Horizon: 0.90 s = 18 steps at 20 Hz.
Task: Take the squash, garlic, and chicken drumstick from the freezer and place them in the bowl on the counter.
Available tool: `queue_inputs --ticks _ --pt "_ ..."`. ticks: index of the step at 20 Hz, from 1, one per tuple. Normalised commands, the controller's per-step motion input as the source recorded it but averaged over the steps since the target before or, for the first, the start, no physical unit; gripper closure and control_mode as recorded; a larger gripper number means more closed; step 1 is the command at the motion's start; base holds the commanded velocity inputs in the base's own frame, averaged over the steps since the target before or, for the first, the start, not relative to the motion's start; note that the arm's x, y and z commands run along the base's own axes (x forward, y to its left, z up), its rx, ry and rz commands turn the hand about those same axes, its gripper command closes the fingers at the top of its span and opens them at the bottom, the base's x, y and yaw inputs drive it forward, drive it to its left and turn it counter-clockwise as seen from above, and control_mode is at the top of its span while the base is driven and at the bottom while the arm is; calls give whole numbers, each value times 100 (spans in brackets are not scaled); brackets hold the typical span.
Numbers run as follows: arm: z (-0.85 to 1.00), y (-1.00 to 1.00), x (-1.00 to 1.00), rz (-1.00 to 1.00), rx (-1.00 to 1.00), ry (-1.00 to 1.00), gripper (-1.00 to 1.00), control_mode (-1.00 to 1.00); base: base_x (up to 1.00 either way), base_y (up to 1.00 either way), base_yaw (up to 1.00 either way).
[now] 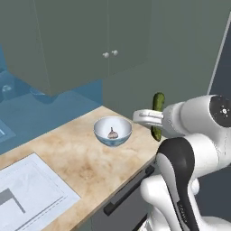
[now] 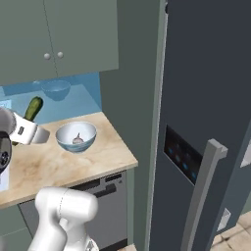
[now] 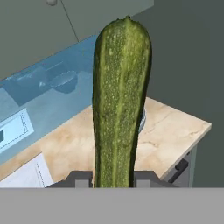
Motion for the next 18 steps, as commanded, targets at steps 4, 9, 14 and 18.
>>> queue_inputs --ticks 4,9,14,18 --pt "-61 0 35 0 0 4 100 -100 0 0 0" --pt "-61 0 43 0 0 11 100 -100 0 0 0" --pt "-52 0 41 0 1 9 100 -100 0 0 0" --pt "-37 0 43 0 0 10 100 -100 0 0 0"
